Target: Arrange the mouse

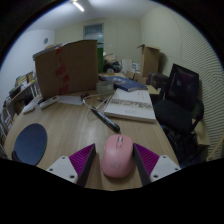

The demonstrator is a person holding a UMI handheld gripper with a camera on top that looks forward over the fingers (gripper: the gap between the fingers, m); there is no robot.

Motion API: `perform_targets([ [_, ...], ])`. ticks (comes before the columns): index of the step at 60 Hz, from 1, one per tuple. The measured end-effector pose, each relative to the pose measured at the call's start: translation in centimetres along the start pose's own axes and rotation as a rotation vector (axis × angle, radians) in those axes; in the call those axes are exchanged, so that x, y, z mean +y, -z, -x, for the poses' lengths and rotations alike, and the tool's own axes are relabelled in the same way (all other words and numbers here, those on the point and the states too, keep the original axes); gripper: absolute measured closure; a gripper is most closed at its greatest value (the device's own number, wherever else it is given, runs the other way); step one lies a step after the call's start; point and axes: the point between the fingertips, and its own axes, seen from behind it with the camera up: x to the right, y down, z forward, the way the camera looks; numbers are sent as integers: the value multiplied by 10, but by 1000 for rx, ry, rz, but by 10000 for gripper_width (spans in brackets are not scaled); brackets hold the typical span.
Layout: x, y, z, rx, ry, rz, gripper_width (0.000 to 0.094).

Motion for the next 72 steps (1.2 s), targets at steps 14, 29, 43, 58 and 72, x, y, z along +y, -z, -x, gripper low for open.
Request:
perform_targets([
  [14,-5,-8,-3,38,-38,-9,542],
  [29,-96,61,7,118,-114,-113,608],
  [43,-173,113,201,-42,-51,-263,608],
  [58,-25,38,307,-61,-73,2,607],
  [72,16,11,304,-22,53,38,525],
])
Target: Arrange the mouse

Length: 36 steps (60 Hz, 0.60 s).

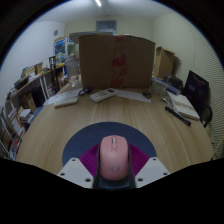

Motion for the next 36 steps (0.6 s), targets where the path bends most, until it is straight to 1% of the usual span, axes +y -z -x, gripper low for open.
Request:
perform_targets([
  [1,0,0,0,2,-1,2,518],
  [2,-1,0,0,4,-4,4,493],
  [3,-1,1,0,5,-7,10,438],
  [4,-4,-1,-1,4,-9,20,460],
  [5,-2,0,0,5,-12,31,418],
  [8,2,2,1,0,-22,73,391],
  [9,4,5,2,-4,-29,93,308],
  [12,9,15,8,-35,-51,140,172],
  [14,6,24,10,-54,-61,141,81],
  [16,1,34,10,-69,-55,130,112],
  [20,-7,61,3,-71,-25,111,81],
  [25,-10,106,-6,-83,1,95,85],
  [32,0,160,-31,-83,-10,82,80],
  [36,14,183,-54,-73,-1,93,86],
])
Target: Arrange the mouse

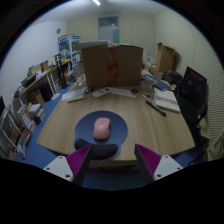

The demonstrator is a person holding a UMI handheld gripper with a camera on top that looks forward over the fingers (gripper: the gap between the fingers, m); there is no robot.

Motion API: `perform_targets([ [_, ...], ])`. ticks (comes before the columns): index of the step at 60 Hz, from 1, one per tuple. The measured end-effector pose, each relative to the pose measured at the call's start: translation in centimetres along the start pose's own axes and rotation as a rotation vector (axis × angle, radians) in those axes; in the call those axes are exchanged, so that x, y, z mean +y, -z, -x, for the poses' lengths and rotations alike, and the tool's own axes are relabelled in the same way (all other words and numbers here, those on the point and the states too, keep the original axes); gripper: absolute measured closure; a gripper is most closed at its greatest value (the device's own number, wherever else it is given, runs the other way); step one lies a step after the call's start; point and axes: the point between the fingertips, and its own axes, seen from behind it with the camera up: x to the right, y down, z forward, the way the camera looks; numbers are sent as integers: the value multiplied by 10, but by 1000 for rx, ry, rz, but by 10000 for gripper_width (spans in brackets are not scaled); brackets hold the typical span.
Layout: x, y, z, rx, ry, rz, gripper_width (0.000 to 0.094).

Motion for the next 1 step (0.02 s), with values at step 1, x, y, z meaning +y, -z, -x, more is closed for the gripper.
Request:
perform_targets([
  [1,4,4,-5,3,2,3,87],
])
